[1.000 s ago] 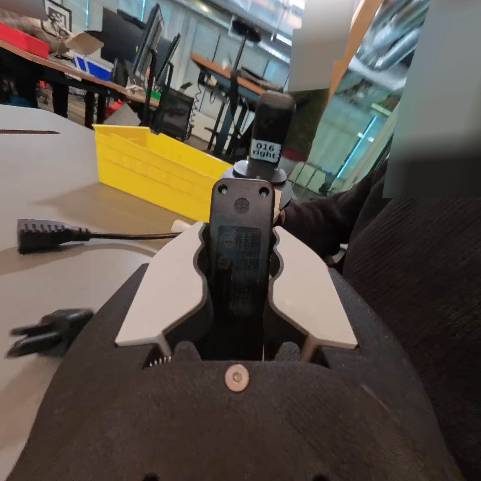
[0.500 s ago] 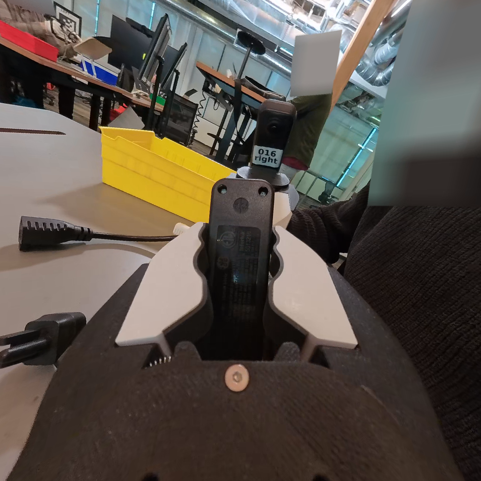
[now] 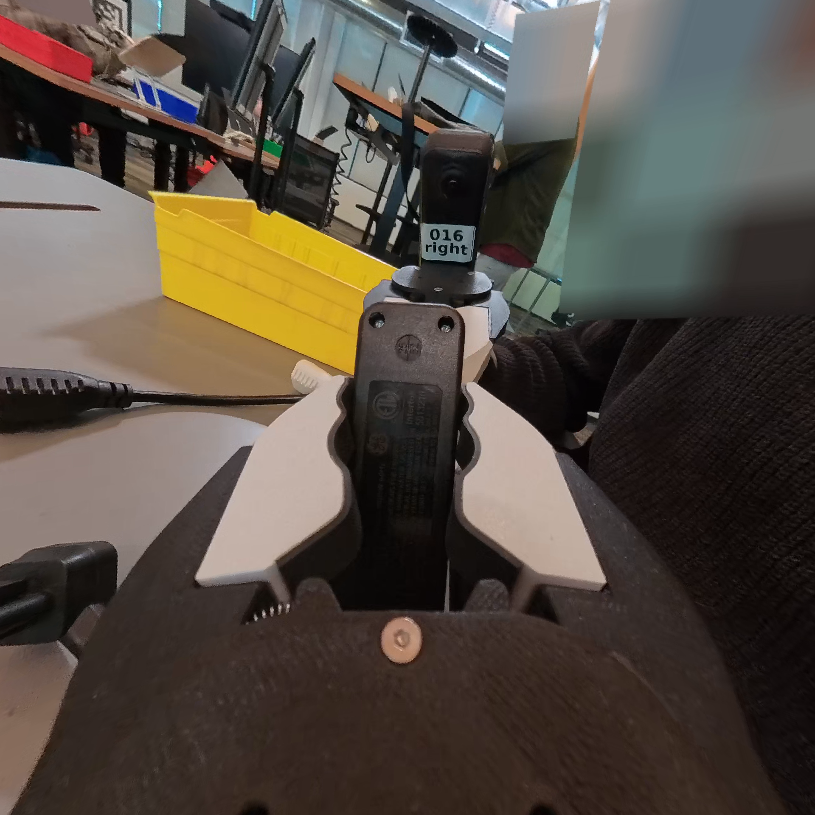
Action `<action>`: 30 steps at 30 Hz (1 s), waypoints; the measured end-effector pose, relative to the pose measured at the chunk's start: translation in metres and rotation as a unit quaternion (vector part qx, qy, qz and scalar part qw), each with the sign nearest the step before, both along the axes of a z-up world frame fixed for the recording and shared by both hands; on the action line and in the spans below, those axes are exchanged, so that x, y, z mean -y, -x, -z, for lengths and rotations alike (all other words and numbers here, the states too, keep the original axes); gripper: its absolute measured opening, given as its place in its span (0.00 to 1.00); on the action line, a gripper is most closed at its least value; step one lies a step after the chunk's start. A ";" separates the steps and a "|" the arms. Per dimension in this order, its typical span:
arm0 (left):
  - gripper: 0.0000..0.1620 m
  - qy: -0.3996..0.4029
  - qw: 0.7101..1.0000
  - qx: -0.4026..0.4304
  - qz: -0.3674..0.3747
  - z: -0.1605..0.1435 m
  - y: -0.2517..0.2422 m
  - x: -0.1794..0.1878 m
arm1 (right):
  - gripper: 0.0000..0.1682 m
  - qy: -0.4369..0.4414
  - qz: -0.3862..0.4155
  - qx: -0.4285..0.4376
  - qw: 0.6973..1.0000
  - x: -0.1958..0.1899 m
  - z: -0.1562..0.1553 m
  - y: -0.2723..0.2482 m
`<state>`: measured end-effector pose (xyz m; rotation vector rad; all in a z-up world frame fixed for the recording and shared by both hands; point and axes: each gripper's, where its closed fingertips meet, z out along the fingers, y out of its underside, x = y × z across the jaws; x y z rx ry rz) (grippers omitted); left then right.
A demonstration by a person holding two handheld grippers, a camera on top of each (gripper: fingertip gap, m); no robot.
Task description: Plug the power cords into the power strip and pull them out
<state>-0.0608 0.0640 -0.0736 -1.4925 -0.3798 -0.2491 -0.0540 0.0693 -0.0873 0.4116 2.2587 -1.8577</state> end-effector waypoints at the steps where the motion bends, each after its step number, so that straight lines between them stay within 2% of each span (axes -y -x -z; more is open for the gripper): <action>1: 0.28 -0.011 1.000 -0.007 -0.007 -0.002 0.001 0.000 | 0.14 0.003 0.012 0.002 1.000 0.000 -0.002 0.001; 5: 0.28 -0.066 0.998 -0.012 0.005 -0.012 -0.004 0.001 | 0.14 -0.020 0.032 -0.087 0.995 0.001 -0.013 -0.004; 9: 0.27 -0.077 0.997 0.023 0.017 -0.014 -0.004 0.000 | 0.14 0.001 0.015 -0.046 0.999 0.000 -0.015 -0.004; 14: 0.27 -0.046 0.999 0.007 -0.015 -0.009 0.002 0.000 | 0.14 -0.014 0.024 -0.012 1.000 -0.002 -0.009 0.001; 18: 0.27 -0.048 0.999 -0.008 -0.003 -0.013 -0.004 0.002 | 0.15 -0.050 0.022 -0.062 0.997 0.000 -0.012 -0.004; 22: 0.28 -0.048 0.999 0.001 0.006 -0.012 -0.003 0.002 | 0.14 -0.030 -0.007 -0.048 0.998 -0.007 -0.012 -0.005; 24: 0.28 -0.057 0.998 0.007 0.002 -0.014 -0.001 0.007 | 0.09 -0.019 -0.018 -0.036 0.999 -0.011 -0.014 -0.004; 30: 0.27 -0.060 0.998 0.020 0.002 -0.011 0.004 0.011 | 0.10 -0.022 -0.016 -0.033 0.999 -0.012 -0.009 -0.001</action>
